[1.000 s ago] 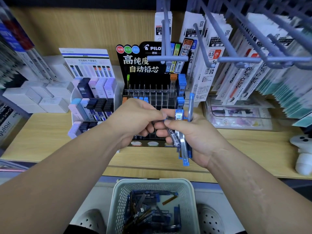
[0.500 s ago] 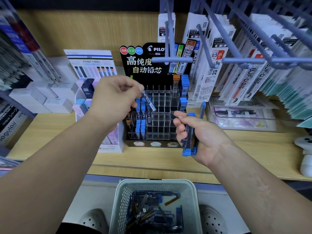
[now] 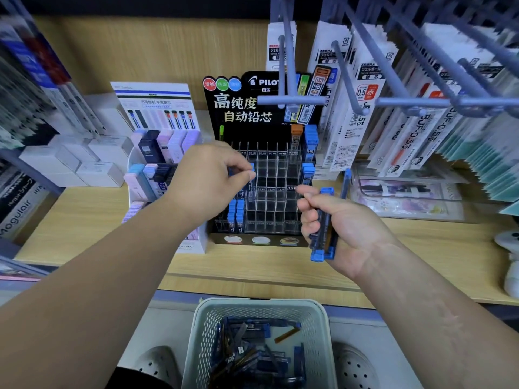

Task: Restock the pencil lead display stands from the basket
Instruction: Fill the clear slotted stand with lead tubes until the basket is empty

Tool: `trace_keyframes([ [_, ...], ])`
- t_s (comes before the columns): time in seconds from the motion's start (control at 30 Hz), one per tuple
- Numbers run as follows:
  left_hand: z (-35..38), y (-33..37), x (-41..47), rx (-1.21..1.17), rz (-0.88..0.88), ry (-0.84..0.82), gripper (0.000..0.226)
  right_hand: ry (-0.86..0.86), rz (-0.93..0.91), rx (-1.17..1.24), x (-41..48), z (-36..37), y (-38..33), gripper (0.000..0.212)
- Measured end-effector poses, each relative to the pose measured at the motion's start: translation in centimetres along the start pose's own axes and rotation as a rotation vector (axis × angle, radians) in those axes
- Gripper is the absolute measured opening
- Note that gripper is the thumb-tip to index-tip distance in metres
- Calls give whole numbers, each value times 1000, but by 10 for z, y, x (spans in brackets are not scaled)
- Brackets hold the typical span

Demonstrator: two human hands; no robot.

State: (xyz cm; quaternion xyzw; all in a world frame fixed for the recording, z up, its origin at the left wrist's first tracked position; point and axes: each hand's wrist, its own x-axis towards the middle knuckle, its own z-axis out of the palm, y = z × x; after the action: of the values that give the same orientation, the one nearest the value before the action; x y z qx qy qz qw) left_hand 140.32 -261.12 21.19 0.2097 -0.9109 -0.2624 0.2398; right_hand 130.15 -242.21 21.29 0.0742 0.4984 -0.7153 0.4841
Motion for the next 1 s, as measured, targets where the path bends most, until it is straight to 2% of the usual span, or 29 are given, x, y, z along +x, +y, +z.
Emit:
trace_keyframes([
  [0.27, 9, 5, 0, 230, 78, 62, 7, 6, -36, 69, -1, 0, -3, 14],
  [0.37, 8, 12, -1, 244, 85, 71, 10, 35, -51, 122, 1, 1, -3, 13],
  [0.47, 8, 32, -9, 62, -7, 53, 20, 65, -86, 162, 3, 2, -4, 11],
  [0.57, 9, 59, -23, -313, -199, -228, 24, 104, -140, 179, 6, 2, -4, 17],
  [0.63, 13, 70, -33, -453, -208, -412, 19, 128, -168, 152, 9, 0, -4, 18],
  [0.67, 16, 72, -36, -481, -177, -451, 20, 126, -174, 138, 10, 0, -4, 18],
  [0.83, 27, 69, -40, -522, -143, -388, 22, 123, -184, 78, 12, -5, -3, 21],
  [1.0, 25, 68, -36, -572, -184, -242, 18, 247, -175, 5, 11, -6, -3, 29],
])
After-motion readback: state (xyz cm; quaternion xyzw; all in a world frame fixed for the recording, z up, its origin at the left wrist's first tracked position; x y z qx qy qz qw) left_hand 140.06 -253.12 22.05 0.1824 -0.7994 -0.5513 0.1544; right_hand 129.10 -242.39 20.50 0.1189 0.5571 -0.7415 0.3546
